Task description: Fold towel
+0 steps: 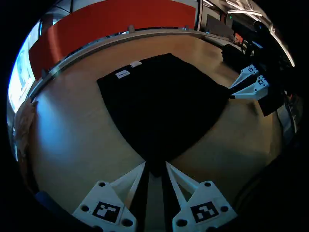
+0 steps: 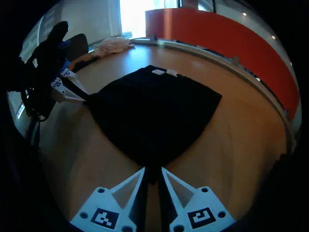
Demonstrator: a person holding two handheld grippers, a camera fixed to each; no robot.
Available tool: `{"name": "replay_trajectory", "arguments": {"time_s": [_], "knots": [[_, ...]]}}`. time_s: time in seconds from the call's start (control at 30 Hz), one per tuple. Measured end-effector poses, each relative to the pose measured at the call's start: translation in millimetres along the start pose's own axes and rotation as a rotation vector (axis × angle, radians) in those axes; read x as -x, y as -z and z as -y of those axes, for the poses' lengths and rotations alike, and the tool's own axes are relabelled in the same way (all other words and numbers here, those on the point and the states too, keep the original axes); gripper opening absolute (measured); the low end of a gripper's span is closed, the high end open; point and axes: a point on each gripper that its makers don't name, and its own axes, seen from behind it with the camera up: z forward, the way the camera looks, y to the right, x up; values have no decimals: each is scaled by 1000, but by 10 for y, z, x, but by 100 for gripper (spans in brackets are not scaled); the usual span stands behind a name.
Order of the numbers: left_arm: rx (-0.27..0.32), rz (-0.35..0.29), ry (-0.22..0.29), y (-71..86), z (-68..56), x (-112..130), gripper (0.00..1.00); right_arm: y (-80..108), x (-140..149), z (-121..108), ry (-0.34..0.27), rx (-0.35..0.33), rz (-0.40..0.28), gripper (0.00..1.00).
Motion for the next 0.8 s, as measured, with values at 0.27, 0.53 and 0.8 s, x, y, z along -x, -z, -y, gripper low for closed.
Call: {"name": "replay_trajectory", "arguments": {"time_s": [0.27, 0.53, 0.8], "knots": [[-5, -23, 20, 103, -3, -118, 20, 95, -160, -28, -4, 12, -36, 13], [-24, -54, 38, 301, 37, -344, 20, 267, -414, -51, 16, 24, -71, 14], [-33, -73, 62, 569, 44, -568, 20, 528, -670, -61, 33, 29, -95, 13]]}}
